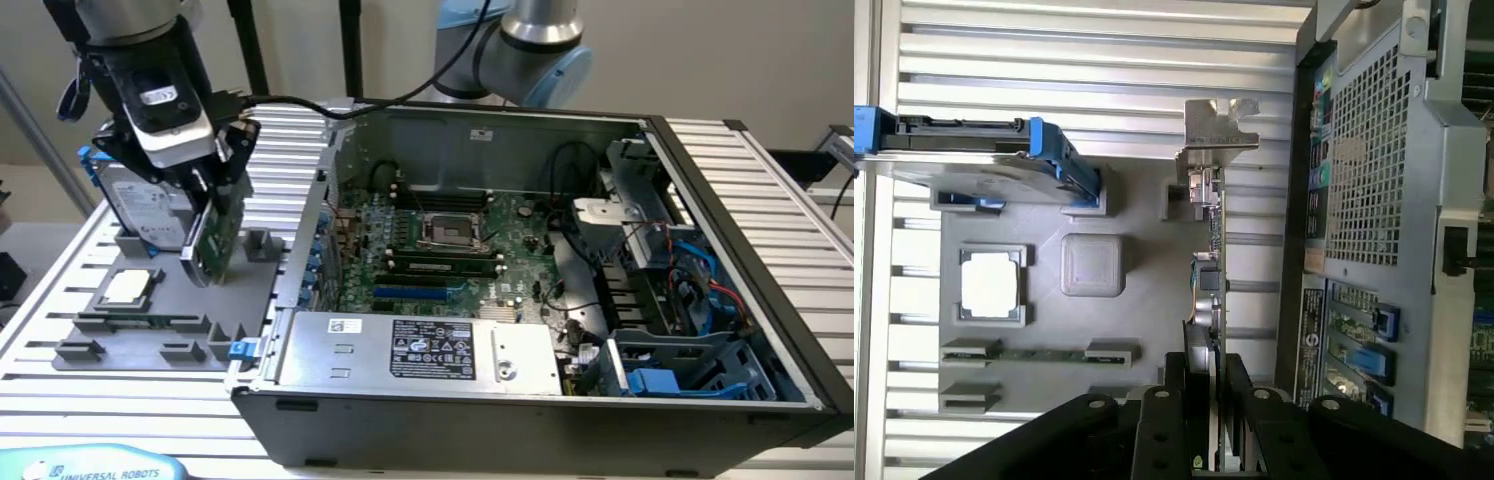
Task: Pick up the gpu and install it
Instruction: 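Pick up the gpu and move the gpu toward the slot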
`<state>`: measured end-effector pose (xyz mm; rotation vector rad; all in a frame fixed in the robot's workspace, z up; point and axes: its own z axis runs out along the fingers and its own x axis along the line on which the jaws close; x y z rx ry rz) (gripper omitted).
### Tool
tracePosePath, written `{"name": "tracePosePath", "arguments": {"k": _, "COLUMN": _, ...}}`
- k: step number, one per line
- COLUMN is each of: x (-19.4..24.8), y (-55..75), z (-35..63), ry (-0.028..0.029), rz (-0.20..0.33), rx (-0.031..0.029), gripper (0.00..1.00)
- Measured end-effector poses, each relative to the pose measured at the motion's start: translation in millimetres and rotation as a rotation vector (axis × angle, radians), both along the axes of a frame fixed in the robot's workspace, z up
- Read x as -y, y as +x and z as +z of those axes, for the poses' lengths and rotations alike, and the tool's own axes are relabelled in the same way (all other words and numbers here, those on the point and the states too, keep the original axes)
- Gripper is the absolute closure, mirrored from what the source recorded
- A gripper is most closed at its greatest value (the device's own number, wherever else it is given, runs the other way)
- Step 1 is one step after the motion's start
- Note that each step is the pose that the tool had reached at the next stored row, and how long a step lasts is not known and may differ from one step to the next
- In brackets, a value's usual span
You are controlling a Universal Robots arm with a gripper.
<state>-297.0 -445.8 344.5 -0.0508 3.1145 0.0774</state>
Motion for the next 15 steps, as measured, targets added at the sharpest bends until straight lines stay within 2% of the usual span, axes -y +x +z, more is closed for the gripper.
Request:
{"name": "tracePosePath", "arguments": {"k": 5, "x": 0.0, "y": 6.9, "z": 22.8, "ry": 0.0001, "rz": -0.005, "rx": -0.0020, "gripper": 0.73}}
{"name": "tracePosePath", "arguments": {"k": 15, "x": -0.4, "y": 25.7, "z": 68.3, "ry": -0.0019, "rz": -0.012, "rx": -0.0022, "gripper": 0.73}}
